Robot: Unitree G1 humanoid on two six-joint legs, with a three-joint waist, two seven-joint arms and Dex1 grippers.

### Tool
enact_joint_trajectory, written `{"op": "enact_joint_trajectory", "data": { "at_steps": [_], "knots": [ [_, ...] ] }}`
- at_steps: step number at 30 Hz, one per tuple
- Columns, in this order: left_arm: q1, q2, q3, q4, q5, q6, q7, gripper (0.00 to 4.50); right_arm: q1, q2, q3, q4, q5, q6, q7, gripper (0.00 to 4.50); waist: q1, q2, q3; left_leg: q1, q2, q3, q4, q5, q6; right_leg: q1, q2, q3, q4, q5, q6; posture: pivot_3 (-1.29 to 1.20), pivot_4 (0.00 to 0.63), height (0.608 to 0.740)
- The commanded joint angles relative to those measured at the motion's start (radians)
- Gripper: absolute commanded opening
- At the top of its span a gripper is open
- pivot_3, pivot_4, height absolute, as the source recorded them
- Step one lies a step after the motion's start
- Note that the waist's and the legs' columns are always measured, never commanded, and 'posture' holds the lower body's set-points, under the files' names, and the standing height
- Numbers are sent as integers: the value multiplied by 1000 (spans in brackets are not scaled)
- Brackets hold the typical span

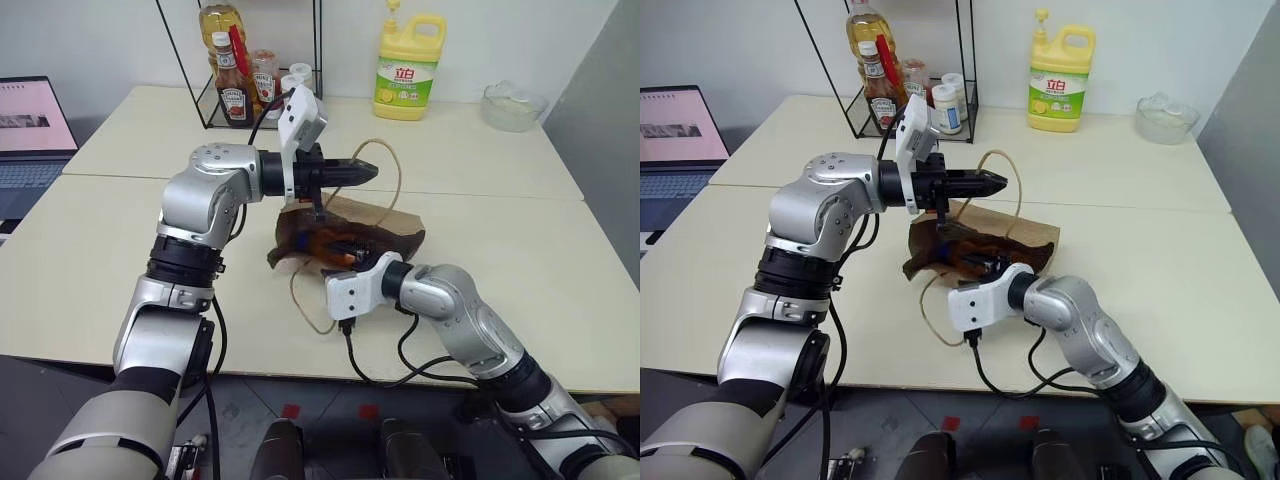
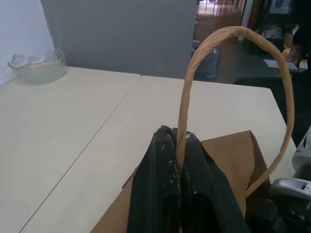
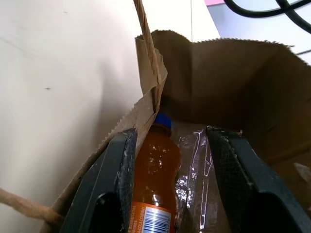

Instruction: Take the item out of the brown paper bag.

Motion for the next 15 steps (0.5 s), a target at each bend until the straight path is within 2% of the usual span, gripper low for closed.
{"op": "enact_joint_trajectory", "data": {
  "at_steps": [1,4,9,15],
  "knots": [
    [-35,2,32,-11,-25,3,-13,0,-34,46,4,10,-10,94,34,2347,-1,0,0,0,0,0,0,0,0,0,0,0,0,0,0,0,150,740],
    [-40,4,35,-9,-26,9,-19,0,-24,61,-13,-25,31,153,87,2347,0,0,0,0,0,0,0,0,0,0,0,0,0,0,0,0,150,740],
    [-39,13,37,-12,-25,22,-33,0,11,70,-86,-182,205,322,224,2347,0,0,0,0,0,0,0,0,0,0,0,0,0,0,0,0,150,740],
    [-34,14,35,-28,-28,39,-50,0,-21,87,-120,-130,258,437,172,2347,-1,0,0,0,0,0,-1,0,0,0,0,-1,0,0,0,0,150,740]
  ]
}}
